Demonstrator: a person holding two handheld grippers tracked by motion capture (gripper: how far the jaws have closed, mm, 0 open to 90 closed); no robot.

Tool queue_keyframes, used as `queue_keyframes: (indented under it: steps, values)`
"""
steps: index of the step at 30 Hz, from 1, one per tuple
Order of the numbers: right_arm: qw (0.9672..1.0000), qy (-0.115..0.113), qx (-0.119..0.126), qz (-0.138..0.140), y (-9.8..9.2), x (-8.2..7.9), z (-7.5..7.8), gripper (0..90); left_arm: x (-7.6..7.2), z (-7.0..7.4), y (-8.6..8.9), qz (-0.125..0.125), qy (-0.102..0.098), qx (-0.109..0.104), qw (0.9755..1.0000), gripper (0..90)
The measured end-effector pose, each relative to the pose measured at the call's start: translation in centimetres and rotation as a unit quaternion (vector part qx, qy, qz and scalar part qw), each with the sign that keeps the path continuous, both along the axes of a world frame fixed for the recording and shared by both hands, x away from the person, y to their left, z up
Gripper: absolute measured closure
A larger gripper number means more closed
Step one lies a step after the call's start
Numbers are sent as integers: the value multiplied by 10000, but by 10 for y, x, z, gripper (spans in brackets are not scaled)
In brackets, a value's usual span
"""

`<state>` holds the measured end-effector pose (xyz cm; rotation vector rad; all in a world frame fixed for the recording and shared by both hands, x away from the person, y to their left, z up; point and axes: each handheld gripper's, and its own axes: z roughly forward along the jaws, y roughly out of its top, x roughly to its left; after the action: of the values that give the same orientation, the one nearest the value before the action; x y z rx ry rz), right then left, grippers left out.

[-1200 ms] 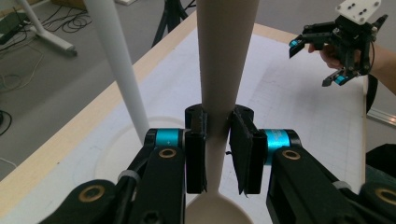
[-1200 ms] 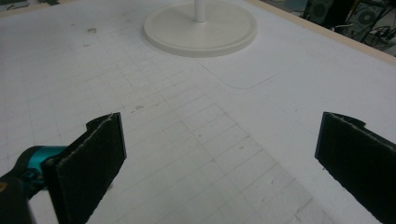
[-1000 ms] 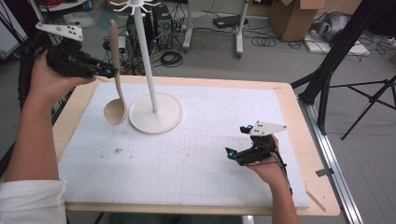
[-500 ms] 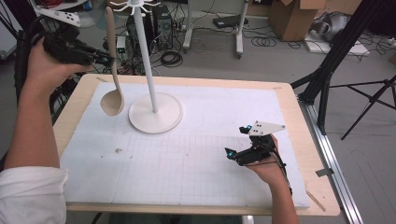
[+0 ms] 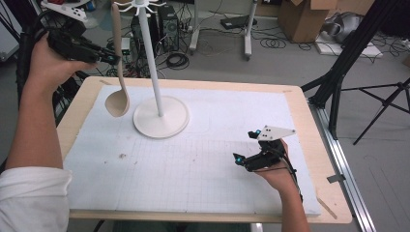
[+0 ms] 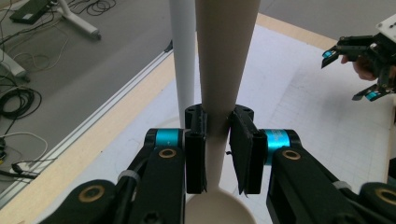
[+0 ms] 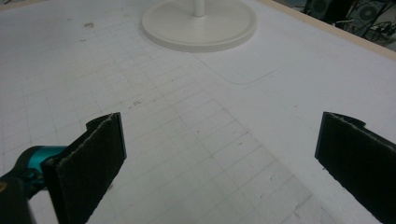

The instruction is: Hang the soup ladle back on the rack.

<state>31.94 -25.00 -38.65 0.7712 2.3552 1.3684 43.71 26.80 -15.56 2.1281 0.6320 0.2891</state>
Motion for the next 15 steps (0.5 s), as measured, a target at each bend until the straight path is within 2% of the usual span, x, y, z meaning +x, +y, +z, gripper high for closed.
queue_keyframes:
  steps: [5, 15]
  values:
    - [10000, -11, 13, -1, -1, 0, 0, 6, 3, -1, -1, 24, 53, -26, 10000, 760]
    - [10000, 0, -5, 12, 0, 1, 0, 6, 10, -2, -7, -38, 113, 100, 9999, 760]
